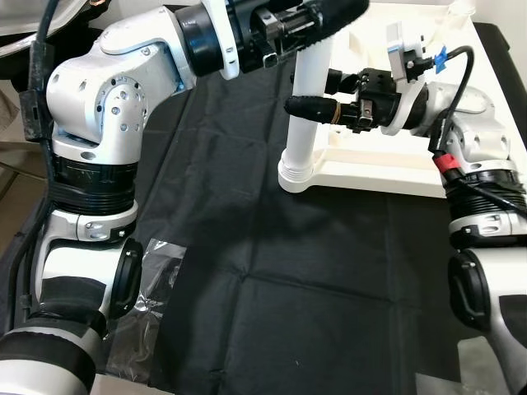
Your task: Building children table
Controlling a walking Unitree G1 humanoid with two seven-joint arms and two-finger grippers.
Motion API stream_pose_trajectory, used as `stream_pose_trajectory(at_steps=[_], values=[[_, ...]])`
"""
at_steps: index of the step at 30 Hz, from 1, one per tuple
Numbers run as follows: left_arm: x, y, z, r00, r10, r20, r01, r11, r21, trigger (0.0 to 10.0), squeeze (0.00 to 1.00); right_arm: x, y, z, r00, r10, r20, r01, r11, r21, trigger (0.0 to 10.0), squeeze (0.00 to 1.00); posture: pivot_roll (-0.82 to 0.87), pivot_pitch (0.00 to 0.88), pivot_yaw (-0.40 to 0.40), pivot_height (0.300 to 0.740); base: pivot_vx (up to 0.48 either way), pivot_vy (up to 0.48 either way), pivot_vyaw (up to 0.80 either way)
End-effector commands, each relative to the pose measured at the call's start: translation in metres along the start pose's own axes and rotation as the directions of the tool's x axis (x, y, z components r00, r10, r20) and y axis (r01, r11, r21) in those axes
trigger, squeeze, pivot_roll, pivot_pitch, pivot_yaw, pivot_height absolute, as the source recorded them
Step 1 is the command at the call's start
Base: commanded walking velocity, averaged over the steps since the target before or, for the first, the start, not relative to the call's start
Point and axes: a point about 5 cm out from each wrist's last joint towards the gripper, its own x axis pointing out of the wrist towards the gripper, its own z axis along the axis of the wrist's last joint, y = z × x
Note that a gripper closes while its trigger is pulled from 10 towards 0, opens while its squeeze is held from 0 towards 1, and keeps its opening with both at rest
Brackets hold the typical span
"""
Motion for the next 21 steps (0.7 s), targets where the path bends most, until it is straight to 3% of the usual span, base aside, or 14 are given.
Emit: stream_pose_trajectory(at_steps=[1,6,8,11,12,13,15,16,18,19,20,21], values=[[-0.002,0.002,0.011,1.0,-0.001,0.028,0.0,1.0,0.011,10.0,1.0,0.002,0.004,-0.008,0.999,-0.01,-0.038,0.009,1.0,-0.014,0.0,0.0,0.06,0.242,0.041,0.74,0.0,0.0,0.0],[-0.02,0.013,0.023,0.993,0.088,0.078,-0.086,0.996,-0.021,10.0,1.0,0.0,0.003,-0.015,0.992,-0.11,-0.055,0.109,0.994,-0.016,0.0,0.0,0.05,0.245,0.045,0.74,0.0,0.0,0.0],[-0.02,0.013,0.023,0.993,0.088,0.078,-0.086,0.996,-0.021,10.0,1.0,0.0,0.003,-0.015,0.992,-0.11,-0.055,0.109,0.994,-0.016,0.0,0.0,0.05,0.245,0.045,0.74,0.0,0.0,0.0],[-0.06,0.014,0.023,0.976,0.183,0.114,-0.171,0.979,-0.107,10.0,1.0,0.003,0.019,-0.028,0.956,-0.287,-0.055,0.287,0.958,-0.009,0.0,0.0,0.05,0.25,0.036,0.74,0.0,0.0,0.0],[-0.06,0.014,0.023,0.976,0.183,0.114,-0.171,0.979,-0.107,10.0,1.0,0.003,0.019,-0.028,0.956,-0.287,-0.055,0.287,0.958,-0.009,0.0,0.0,0.05,0.25,0.036,0.74,0.0,0.0,0.0],[-0.07,0.011,0.02,0.969,0.22,0.108,-0.208,0.971,-0.116,10.0,1.0,0.004,0.025,-0.032,0.939,-0.339,-0.054,0.339,0.941,-0.006,0.0,0.0,0.04,0.249,0.032,0.74,0.0,0.0,0.0],[-0.07,0.011,0.02,0.969,0.22,0.108,-0.208,0.971,-0.116,10.0,1.0,0.004,0.025,-0.032,0.939,-0.339,-0.054,0.339,0.941,-0.006,0.0,0.0,0.04,0.249,0.032,0.74,0.0,0.0,0.0],[-0.083,0.011,0.013,0.949,0.302,0.092,-0.29,0.949,-0.128,10.0,1.0,0.008,0.034,-0.038,0.909,-0.414,-0.054,0.416,0.909,0.018,0.0,0.0,0.04,0.247,0.027,0.74,0.0,0.0,0.0],[-0.083,0.011,0.013,0.949,0.302,0.092,-0.29,0.949,-0.128,10.0,1.0,0.008,0.034,-0.038,0.909,-0.414,-0.054,0.416,0.909,0.018,0.0,0.0,0.04,0.247,0.027,0.74,0.0,0.0,0.0],[-0.103,0.012,-0.008,0.902,0.431,0.031,-0.424,0.897,-0.124,10.0,1.0,0.014,0.046,-0.053,0.814,-0.572,-0.101,0.576,0.817,0.019,0.0,0.0,0.04,0.239,0.02,0.74,0.0,0.0,0.0],[-0.103,0.012,-0.008,0.902,0.431,0.031,-0.424,0.897,-0.124,10.0,1.0,0.014,0.046,-0.053,0.814,-0.572,-0.101,0.576,0.817,0.019,0.0,0.0,0.04,0.239,0.02,0.74,0.0,0.0,0.0],[-0.13,0.009,-0.049,0.801,0.595,-0.069,-0.598,0.787,-0.148,10.0,1.0,0.024,0.071,-0.076,0.672,-0.723,-0.161,0.738,0.672,0.059,0.0,0.0,0.02,0.23,0.028,0.74,0.0,0.0,0.0]])
